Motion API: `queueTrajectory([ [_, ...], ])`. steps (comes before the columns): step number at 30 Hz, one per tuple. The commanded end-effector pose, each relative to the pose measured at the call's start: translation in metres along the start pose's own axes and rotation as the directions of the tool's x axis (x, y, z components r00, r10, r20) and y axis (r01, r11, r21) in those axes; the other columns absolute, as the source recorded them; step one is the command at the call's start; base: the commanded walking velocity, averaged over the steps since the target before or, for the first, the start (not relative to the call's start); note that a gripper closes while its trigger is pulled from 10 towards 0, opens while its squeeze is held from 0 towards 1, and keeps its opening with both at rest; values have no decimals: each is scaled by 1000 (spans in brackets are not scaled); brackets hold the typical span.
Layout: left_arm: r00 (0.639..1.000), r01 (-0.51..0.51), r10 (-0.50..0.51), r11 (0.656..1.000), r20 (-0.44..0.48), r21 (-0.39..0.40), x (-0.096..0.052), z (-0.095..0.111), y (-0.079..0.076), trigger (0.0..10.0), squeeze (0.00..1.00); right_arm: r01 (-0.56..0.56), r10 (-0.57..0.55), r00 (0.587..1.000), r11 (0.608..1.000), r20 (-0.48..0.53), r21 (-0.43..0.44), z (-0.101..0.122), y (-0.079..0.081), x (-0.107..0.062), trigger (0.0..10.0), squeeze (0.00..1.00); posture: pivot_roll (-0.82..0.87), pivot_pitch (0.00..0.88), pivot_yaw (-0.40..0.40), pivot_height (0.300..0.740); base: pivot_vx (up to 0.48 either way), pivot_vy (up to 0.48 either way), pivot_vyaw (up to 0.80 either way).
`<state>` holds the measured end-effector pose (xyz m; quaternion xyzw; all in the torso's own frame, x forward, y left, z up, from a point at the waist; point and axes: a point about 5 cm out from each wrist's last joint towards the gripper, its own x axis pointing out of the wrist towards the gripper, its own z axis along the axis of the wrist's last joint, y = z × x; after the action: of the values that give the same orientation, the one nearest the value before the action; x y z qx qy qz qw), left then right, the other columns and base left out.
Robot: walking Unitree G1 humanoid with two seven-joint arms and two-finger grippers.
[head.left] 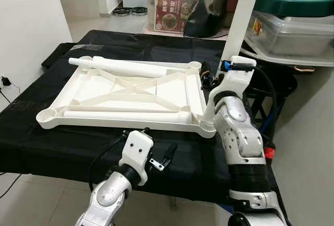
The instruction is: Building children table
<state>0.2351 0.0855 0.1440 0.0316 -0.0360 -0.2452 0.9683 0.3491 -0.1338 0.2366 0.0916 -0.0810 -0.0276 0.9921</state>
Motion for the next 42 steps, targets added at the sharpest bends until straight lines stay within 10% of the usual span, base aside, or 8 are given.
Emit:
queueTrajectory([
  [1,1000,0,0,1000,-12,9,-1,-3,1,10000,0,-26,26,1000,1000,1,13,1,-2,-2,10000,0,126,69,-63,740,0,0,0],
  [42,1000,13,-13,1000,-15,3,-3,-3,-1,10000,0,-370,360,928,920,-96,-126,-2,-41,3,10000,0,122,79,-64,740,0,0,0],
])
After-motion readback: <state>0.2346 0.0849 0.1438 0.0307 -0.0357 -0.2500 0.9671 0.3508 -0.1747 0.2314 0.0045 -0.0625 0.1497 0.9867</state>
